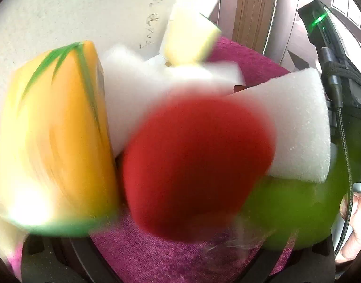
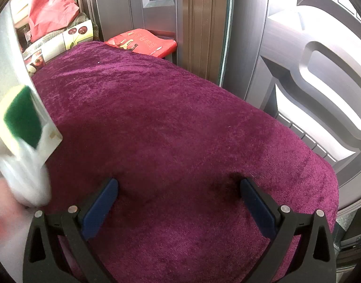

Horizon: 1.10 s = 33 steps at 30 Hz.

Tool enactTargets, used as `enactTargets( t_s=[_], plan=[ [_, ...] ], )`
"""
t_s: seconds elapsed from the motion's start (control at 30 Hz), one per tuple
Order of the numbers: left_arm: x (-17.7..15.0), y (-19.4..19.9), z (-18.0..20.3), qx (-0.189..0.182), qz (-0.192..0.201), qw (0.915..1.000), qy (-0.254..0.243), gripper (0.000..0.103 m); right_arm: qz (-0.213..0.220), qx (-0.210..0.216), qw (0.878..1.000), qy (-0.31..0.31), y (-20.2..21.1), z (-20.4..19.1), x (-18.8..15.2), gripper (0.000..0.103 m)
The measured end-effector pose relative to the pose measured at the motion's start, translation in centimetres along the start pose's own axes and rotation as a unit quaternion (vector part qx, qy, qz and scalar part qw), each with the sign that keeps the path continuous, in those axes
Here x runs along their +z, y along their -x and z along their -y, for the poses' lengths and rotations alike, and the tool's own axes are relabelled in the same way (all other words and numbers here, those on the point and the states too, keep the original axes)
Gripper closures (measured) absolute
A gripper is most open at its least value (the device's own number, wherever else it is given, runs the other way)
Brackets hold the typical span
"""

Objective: Organize soft objects

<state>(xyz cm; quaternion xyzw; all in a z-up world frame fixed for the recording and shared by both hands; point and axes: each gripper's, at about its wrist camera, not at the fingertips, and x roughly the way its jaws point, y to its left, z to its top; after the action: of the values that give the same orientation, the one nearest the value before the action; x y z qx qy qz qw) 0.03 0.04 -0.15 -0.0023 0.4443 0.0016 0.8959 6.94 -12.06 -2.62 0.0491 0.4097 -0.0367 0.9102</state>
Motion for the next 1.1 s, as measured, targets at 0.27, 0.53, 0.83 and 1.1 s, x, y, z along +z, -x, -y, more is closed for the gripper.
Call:
enactTargets(
  t_s=[0.27, 0.53, 0.83, 1.1],
  plan=[
    [-0.04, 0.02, 0.25, 0.0, 0.0, 1.0, 0.0, 0.001, 0.0, 0.0, 1.0, 0.0, 0.05, 0.0, 0.03, 0.0],
    [-0.04, 0.01, 0.26, 0.0, 0.0, 1.0, 0.0, 0.001, 0.0, 0.0, 1.0, 0.0, 0.07, 0.06, 0.05, 0.0],
    [-0.04, 0.02, 0.26, 0.0, 0.0, 1.0, 0.0, 0.001, 0.0, 0.0, 1.0, 0.0, 0.07, 0.06, 0.05, 0.0],
    [-0.04, 0.02, 0.25, 0.0, 0.0, 1.0, 0.0, 0.001, 0.0, 0.0, 1.0, 0.0, 0.07, 0.04, 0.05, 0.0]
  ],
)
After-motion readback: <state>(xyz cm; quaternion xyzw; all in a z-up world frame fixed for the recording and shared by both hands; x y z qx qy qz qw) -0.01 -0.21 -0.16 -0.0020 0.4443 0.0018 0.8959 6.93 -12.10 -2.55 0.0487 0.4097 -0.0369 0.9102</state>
